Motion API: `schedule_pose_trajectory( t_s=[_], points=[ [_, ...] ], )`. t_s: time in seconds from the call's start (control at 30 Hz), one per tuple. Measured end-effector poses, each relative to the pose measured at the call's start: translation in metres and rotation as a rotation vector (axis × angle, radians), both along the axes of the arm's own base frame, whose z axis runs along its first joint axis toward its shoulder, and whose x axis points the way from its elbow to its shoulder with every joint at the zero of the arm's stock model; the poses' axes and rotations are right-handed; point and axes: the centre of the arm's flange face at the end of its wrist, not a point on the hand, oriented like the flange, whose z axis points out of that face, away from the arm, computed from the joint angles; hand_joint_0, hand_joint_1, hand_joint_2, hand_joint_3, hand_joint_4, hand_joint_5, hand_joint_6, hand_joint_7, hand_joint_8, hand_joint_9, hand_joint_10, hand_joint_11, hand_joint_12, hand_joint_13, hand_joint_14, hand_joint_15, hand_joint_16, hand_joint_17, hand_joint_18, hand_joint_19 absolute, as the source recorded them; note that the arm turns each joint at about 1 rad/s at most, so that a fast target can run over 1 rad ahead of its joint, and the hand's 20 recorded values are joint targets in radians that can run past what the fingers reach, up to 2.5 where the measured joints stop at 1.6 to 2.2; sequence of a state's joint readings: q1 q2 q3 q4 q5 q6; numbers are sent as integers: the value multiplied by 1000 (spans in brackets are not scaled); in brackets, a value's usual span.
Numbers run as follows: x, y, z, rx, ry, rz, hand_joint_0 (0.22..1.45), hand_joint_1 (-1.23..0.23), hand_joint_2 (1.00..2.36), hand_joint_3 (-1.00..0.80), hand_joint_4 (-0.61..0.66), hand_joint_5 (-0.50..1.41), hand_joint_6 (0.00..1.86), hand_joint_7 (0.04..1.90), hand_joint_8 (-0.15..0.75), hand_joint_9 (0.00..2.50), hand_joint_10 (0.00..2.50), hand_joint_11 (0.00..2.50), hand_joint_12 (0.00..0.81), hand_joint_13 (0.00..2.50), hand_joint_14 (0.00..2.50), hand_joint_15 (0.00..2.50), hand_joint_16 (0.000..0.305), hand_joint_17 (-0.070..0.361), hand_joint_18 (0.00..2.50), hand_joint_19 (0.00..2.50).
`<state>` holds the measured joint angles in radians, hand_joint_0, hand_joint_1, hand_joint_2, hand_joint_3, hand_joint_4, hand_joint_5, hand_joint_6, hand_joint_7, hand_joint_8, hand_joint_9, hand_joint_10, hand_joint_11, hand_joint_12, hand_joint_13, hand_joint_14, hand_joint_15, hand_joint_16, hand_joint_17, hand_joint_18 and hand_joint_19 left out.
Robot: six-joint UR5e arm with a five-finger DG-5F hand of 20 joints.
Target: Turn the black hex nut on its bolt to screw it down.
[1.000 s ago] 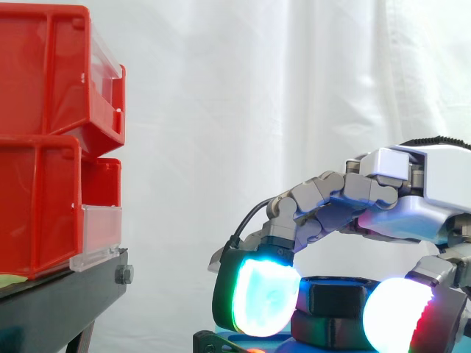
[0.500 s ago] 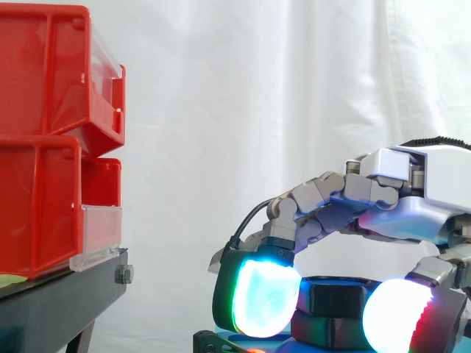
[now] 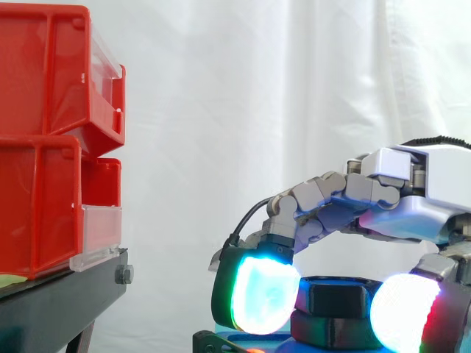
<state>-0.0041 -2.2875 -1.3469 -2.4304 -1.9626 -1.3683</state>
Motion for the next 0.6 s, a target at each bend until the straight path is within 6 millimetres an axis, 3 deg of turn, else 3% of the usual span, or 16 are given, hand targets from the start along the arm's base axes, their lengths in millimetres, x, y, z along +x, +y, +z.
schedule_pose_trajectory(
  t_s=[0.13,0.6],
  points=[
    [0,1,0,0,-2,2,408,-442,1000,-500,327,-179,500,1230,302,626,13,480,352,480,3,87,59,133,531,244],
    [11,4,22,-5,-38,24,400,-425,1000,-500,325,-221,503,940,292,551,10,340,355,447,3,62,61,136,502,239]
  ],
)
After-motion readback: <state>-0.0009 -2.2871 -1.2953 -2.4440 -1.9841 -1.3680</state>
